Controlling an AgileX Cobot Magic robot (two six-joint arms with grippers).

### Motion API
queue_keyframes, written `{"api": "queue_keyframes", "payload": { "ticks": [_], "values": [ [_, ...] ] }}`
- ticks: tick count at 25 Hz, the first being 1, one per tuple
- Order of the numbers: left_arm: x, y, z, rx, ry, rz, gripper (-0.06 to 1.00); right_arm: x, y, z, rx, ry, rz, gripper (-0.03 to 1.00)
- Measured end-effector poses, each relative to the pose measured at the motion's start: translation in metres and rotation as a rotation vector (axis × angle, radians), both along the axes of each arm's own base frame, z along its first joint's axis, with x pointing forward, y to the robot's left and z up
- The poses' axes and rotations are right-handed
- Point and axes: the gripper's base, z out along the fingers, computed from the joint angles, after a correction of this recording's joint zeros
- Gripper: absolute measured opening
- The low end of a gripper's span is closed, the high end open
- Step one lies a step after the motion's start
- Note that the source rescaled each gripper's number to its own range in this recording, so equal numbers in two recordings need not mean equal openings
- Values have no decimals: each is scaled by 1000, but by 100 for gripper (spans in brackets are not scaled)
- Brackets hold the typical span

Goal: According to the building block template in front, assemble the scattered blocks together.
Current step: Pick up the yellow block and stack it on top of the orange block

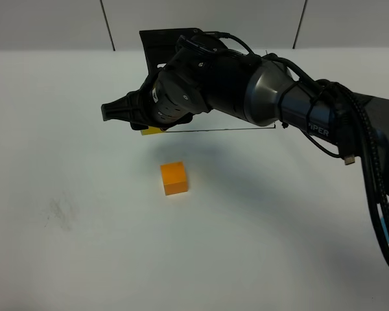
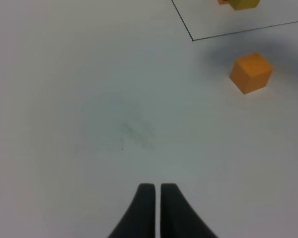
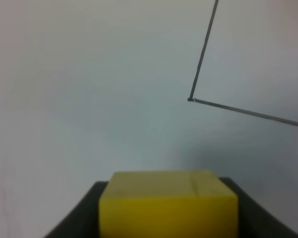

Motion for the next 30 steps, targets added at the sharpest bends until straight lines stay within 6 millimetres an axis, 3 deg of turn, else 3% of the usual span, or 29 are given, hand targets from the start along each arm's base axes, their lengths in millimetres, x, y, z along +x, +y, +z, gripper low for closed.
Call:
{"api": "queue_keyframes", "payload": {
  "ticks": [14, 30],
  "values": [
    [0, 0, 0, 0, 0, 0, 1, 14, 7, -53, -153, 77, -36, 46],
    [0, 0, 0, 0, 0, 0, 1, 15, 6, -55, -197, 64, 3, 46]
  ]
}}
